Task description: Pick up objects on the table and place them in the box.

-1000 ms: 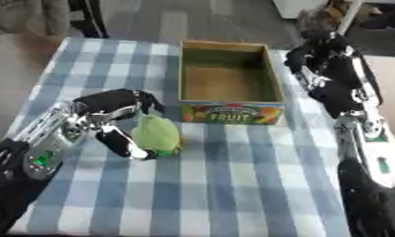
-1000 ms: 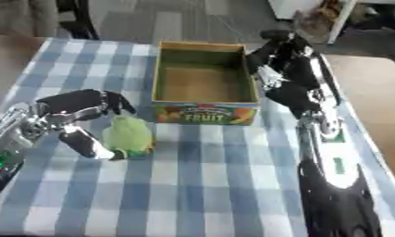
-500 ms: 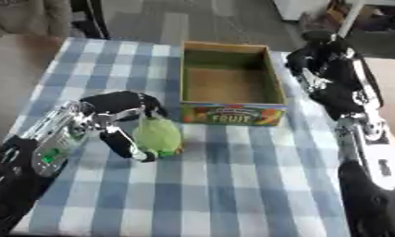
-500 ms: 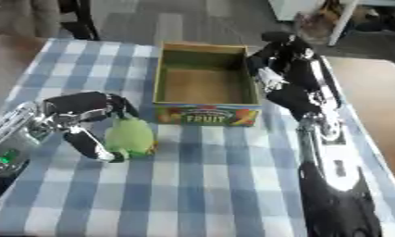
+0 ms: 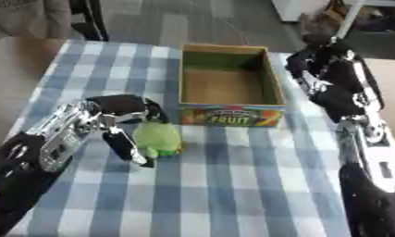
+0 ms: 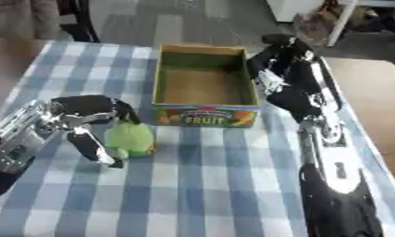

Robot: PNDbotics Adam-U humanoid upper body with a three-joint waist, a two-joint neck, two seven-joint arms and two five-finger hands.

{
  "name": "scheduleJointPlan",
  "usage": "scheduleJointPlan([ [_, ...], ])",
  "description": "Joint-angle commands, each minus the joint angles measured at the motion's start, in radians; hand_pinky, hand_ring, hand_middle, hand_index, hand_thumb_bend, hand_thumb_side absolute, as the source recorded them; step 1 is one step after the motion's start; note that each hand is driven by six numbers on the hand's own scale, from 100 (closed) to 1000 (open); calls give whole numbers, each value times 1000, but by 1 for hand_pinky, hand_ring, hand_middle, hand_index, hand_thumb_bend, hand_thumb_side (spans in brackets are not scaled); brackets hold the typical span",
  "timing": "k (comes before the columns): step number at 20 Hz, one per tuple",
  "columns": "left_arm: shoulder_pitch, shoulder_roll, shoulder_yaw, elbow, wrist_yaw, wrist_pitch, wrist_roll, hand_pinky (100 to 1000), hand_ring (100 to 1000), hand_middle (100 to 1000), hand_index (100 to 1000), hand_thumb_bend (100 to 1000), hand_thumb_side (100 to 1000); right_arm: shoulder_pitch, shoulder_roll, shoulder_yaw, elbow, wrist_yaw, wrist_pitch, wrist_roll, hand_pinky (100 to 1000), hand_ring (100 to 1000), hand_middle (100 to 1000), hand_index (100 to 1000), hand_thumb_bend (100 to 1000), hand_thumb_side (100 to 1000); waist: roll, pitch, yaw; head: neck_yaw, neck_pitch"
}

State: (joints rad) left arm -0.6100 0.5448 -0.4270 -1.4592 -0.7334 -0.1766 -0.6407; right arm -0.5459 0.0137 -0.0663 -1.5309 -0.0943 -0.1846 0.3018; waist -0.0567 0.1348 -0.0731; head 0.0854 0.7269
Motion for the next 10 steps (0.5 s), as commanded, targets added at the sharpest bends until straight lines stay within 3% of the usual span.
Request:
scheduleJointPlan([
  [1, -17, 15, -1, 3, -11, -14, -4, 672, 703, 737, 813, 461, 369, -17, -5, 2, -25, 2, -1, 3, 591, 595, 470, 710, 350, 100, 6, -13, -1, 1, -9],
  [6, -15, 16, -4, 11, -13, -36, -21, 648, 654, 704, 800, 403, 369, -16, -4, 3, -26, 2, 0, 4, 591, 594, 471, 710, 348, 100, 8, -13, -2, 0, -12],
  [10, -13, 16, -6, 17, -16, -66, -70, 663, 682, 729, 819, 480, 399, -17, -4, 3, -27, 2, 0, 3, 591, 594, 470, 710, 348, 100, 8, -13, -2, -1, -13],
])
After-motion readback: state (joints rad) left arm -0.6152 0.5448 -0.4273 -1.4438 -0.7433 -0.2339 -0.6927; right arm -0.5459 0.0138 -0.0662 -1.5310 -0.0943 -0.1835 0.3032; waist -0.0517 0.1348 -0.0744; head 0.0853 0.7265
